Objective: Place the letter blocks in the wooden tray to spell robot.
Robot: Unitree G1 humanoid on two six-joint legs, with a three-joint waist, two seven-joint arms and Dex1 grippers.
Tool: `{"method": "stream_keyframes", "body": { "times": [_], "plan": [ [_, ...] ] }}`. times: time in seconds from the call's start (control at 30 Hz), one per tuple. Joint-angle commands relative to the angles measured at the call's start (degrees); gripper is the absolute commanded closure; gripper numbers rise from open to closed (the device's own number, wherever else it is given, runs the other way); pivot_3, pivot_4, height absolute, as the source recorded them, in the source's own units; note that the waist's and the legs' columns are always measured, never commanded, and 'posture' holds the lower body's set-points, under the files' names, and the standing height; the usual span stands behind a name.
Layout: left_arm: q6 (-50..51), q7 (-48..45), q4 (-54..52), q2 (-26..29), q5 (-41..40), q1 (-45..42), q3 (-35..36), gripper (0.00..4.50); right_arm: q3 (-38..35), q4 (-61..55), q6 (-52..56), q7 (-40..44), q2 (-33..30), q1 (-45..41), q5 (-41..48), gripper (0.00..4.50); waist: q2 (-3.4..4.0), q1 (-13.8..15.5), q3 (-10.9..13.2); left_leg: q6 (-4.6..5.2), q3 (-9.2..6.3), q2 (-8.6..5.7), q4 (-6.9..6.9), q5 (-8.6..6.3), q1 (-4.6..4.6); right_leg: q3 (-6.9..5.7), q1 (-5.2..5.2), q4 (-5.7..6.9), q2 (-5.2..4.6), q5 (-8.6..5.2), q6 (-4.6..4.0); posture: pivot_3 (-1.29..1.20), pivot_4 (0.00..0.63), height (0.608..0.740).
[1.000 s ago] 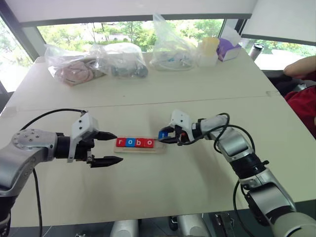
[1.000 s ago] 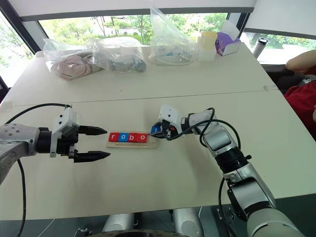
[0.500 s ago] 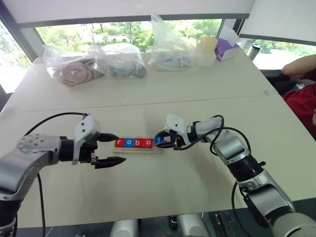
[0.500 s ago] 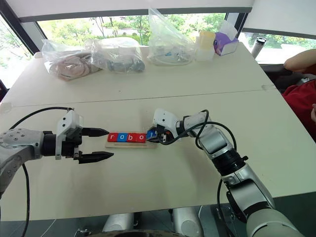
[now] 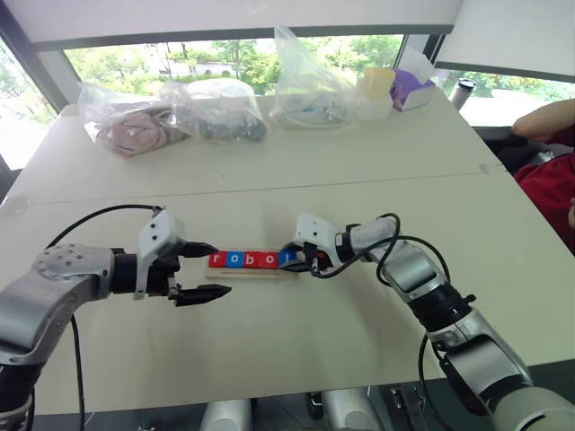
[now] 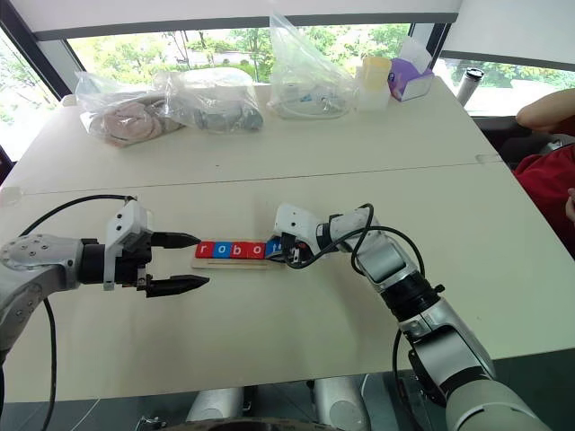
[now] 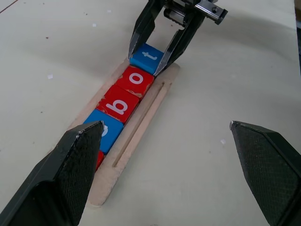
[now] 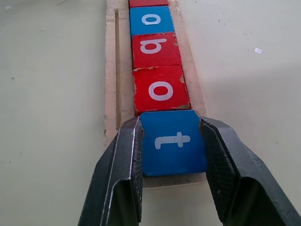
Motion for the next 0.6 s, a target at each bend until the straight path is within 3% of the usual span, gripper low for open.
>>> {"method": "stream_keyframes", "body": {
  "times": [0.03, 0.27, 0.43, 0.5, 0.6],
  "plan": [
    [-0.52, 0.25, -0.71, -0.12, -0.12, -1.14, 0.26, 0.0, -0.06, -1.57, -0.17, -0.52, 1.3, -0.35, 0.28, 3.28, 0.0, -0.03, 0.0, 0.0, 0.0, 0.0, 0.0, 0.0, 0.0, 0.0, 0.0, 0.0, 0.01, 0.0, 0.0, 0.0, 0.15, 0.74],
    [-0.73, 0.59, -0.2, -0.46, 0.1, -1.94, 0.05, 0.0, 0.21, -2.08, 0.09, -1.18, 2.01, 0.5, 0.02, 3.28, 0.0, -0.01, 0.0, 0.0, 0.0, 0.0, 0.0, 0.0, 0.0, 0.0, 0.0, 0.0, 0.0, 0.0, 0.0, 0.0, 0.15, 0.74],
    [-0.7, 0.8, -0.2, -0.53, 0.19, -2.08, -0.04, 0.0, -0.18, -2.95, 0.48, -2.51, 2.59, 1.08, -0.05, 0.82, 0.0, -0.02, 0.0, 0.0, 0.0, 0.0, 0.0, 0.0, 0.0, 0.0, 0.0, 0.0, 0.01, 0.0, 0.0, 0.0, 0.15, 0.74],
    [-0.74, 0.89, -0.17, -0.45, 0.23, -2.05, -0.08, 0.0, -0.84, -3.97, 1.1, -3.04, 2.82, 0.85, 0.42, 0.04, 0.0, -0.06, 0.0, 0.0, 0.0, 0.0, 0.0, 0.0, 0.01, 0.0, 0.0, 0.01, 0.01, 0.0, 0.0, 0.0, 0.15, 0.74],
    [-0.8, 0.96, -0.06, -0.34, 0.32, -2.06, -0.08, 0.0, -3.01, -5.65, 3.02, -4.7, 3.53, 0.04, 1.8, 0.04, 0.0, -0.01, 0.0, 0.0, -0.02, 0.0, 0.0, 0.0, 0.0, -0.01, 0.0, 0.01, 0.01, 0.0, 0.0, 0.0, 0.15, 0.74]
  ]
}}
